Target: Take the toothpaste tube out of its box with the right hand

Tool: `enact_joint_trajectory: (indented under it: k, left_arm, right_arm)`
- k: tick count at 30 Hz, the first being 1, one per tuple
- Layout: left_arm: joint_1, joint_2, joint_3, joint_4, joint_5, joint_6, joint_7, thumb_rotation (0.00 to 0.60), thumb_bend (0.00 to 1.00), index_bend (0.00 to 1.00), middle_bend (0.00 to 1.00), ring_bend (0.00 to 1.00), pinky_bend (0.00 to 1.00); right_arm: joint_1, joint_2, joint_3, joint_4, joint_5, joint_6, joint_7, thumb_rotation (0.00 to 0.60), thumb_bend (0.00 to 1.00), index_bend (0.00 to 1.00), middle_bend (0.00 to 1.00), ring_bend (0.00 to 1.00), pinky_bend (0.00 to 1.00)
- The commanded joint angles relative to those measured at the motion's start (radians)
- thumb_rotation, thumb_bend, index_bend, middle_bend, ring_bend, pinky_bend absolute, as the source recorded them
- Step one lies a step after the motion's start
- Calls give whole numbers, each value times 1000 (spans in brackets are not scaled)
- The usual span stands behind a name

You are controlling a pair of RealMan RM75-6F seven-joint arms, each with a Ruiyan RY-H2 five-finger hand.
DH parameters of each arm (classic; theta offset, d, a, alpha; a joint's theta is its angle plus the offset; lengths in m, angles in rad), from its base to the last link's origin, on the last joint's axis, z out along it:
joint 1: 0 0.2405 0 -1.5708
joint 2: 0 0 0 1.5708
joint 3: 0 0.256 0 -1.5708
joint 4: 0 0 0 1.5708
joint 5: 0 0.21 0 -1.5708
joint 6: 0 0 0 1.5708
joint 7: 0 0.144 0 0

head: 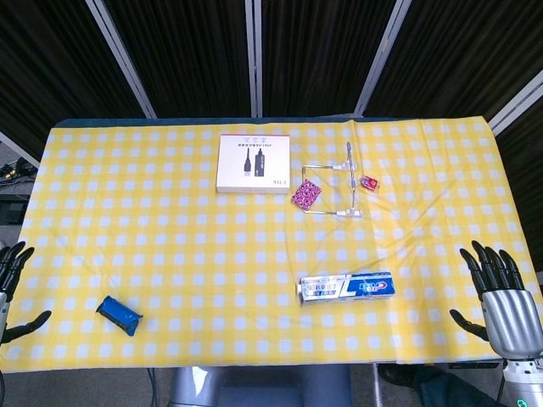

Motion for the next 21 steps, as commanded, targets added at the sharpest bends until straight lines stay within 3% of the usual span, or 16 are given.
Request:
enact_joint_trajectory:
  k: [1,10,21]
  left_arm:
    - [0,0,0,0,-1,-1,0,600,0,0,0,0,0]
    - [-4,-1,-1,-4,-3,-9,3,600,0,0,0,0,0]
    - [-34,-19,-26,-8,-73,-75,50,600,0,0,0,0,0]
  right_arm:
    - [0,0,0,1,0,-1,0,600,0,0,0,0,0]
    - [35,-7,-1,10,1,-60,25,600,0,0,0,0,0]
    - [374,-23,12,93,0,-580,245,600,0,39,18,0,40]
